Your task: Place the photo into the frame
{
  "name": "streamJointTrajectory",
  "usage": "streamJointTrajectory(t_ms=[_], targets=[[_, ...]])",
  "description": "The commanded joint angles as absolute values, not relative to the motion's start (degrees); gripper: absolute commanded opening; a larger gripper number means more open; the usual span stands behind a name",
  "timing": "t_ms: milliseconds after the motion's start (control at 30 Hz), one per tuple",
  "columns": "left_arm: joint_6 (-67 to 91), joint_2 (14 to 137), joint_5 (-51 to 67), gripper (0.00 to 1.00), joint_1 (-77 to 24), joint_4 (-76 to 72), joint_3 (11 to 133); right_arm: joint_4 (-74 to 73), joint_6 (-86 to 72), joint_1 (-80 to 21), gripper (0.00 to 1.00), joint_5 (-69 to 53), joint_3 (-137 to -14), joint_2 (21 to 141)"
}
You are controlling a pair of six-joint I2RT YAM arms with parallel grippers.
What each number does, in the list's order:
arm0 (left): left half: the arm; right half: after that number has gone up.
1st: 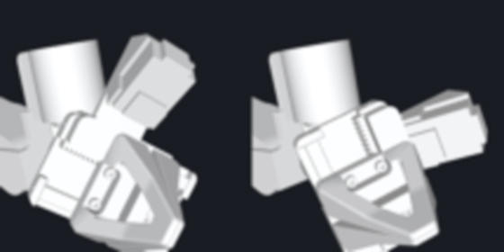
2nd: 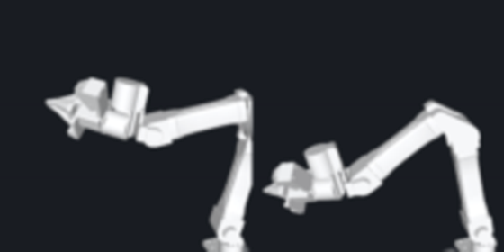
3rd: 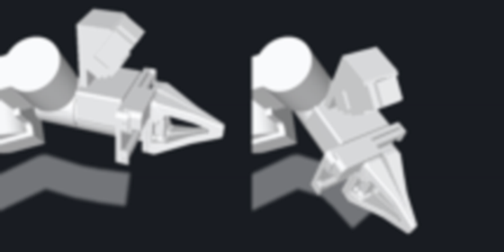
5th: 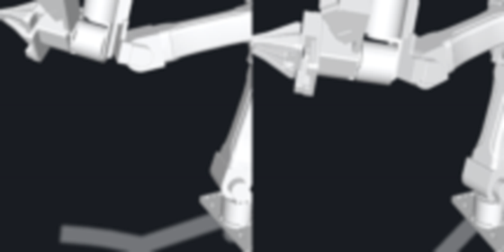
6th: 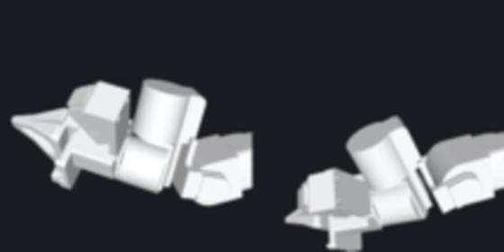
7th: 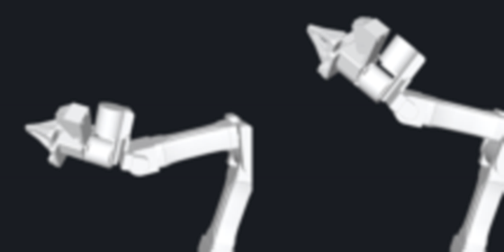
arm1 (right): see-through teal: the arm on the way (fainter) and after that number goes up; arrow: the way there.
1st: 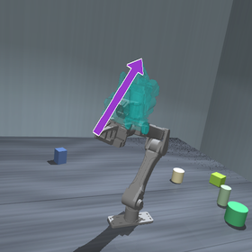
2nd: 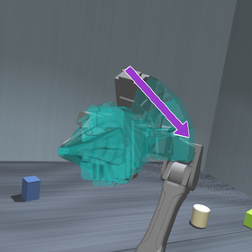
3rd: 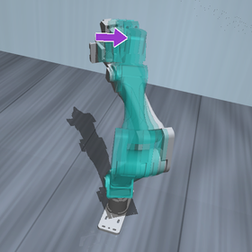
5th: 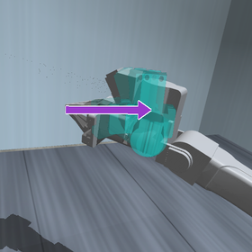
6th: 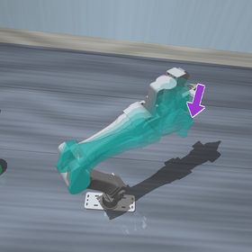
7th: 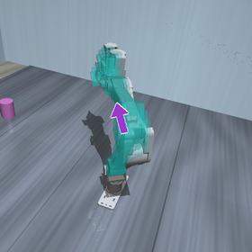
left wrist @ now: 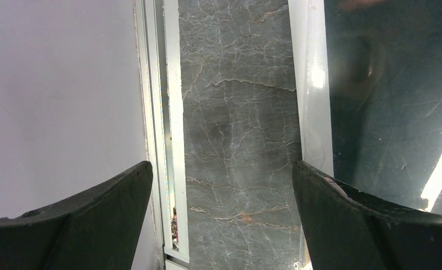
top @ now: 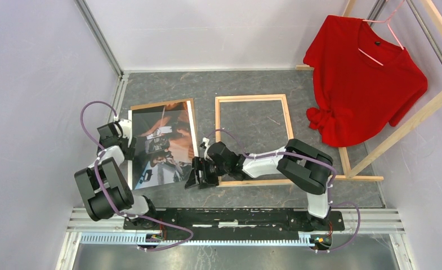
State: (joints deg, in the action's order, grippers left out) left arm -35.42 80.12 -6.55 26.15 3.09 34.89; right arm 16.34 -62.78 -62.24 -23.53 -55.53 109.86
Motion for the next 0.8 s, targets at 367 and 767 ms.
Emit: streamJointTrajectory(t_ms=[367, 767], targets=[[-37.28, 79.18, -4.12, 1.0, 25.72, 9.04, 33.58, 32.54, -67.28, -61.63, 0.8, -21.25, -51.11, 103.36], [-37.02, 78.97, -3.62, 0.99, 25.7, 10.55, 34.79, 37.91, -69.77, -58.97, 0.77, -18.46, -47.87, 107.12]])
